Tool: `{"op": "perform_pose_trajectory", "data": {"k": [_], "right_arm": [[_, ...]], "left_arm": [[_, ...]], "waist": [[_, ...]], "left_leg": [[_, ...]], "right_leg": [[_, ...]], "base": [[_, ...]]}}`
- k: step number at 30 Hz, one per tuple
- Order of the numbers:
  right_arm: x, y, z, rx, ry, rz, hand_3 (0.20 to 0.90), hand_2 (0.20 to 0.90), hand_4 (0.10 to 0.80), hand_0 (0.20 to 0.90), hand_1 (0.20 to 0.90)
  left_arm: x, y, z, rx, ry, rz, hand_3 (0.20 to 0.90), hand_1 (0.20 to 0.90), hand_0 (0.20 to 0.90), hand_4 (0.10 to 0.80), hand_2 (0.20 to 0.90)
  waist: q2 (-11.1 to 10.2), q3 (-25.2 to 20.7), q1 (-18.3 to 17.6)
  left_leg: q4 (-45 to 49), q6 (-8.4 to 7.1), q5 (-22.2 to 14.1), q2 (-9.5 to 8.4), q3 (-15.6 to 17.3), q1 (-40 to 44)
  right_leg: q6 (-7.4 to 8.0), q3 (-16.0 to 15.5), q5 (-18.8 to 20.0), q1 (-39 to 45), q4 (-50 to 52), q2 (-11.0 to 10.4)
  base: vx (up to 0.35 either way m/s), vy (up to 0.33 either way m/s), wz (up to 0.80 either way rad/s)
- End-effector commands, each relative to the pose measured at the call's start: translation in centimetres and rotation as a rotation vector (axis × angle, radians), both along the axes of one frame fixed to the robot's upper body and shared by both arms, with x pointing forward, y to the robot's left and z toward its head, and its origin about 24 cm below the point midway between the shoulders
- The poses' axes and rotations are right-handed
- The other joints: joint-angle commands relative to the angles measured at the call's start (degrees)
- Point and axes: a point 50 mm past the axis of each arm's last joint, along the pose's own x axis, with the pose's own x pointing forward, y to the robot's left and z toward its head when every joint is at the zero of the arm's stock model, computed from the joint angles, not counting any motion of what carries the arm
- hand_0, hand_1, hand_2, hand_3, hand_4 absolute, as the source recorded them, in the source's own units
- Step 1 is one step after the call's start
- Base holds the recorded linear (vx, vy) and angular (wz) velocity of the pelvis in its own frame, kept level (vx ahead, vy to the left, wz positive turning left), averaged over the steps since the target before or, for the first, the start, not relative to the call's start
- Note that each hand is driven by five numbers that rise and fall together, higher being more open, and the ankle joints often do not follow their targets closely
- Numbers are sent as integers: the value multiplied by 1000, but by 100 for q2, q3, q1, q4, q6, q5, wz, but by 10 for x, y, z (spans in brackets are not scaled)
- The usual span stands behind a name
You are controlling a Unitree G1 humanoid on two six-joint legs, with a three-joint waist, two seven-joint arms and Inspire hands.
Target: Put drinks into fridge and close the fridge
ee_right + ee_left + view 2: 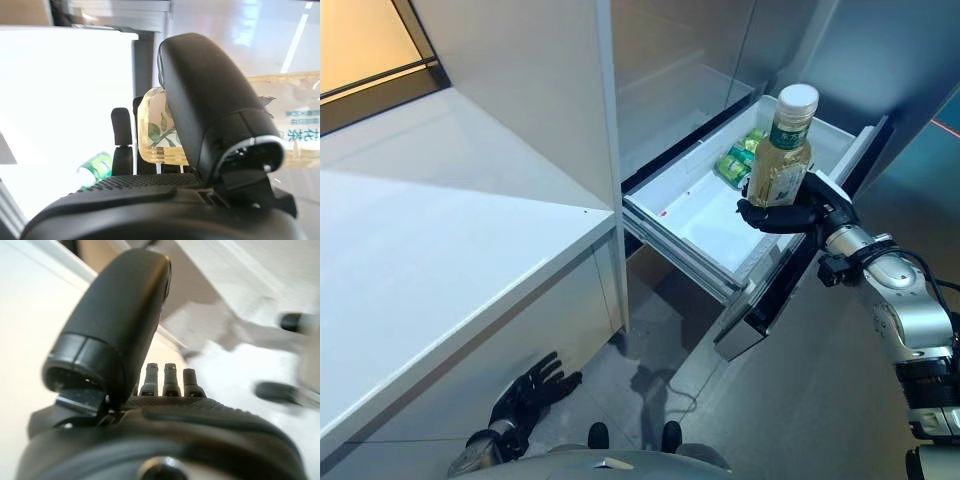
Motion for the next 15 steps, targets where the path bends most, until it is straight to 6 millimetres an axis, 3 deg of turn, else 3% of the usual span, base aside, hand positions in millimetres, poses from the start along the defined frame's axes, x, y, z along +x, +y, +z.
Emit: {"op": "perform_pose_trajectory", "data": {"k": [1, 8, 15], "right_arm": [[20, -3, 125, -78, -403, 29, 200, 300, 100, 300, 300], [39, -8, 125, -209, -258, 6, 200, 300, 100, 300, 300], [55, -31, 95, -403, 18, -108, 200, 300, 100, 300, 300]], "left_arm": [[3, 13, 2, 82, 12, -97, 900, 900, 900, 800, 900], [-16, 24, -2, 107, 107, -114, 900, 900, 900, 800, 900], [-19, 43, 2, 153, 146, -122, 900, 900, 900, 800, 900]], "waist": [[-189, -395, 286], [-298, -260, 502], [-466, 39, 790]], "left_leg": [[27, -40, -587, -140, -320, -2], [40, -40, -582, -116, -438, -33], [95, -27, -510, -103, -639, -296]], "right_leg": [[379, -341, -4, -40, 44, 92], [377, -374, -9, -1, 44, 112], [347, -400, 59, -139, 44, 146]], "base": [[99, -35, 2], [118, -40, 6], [52, -81, 9]]}}
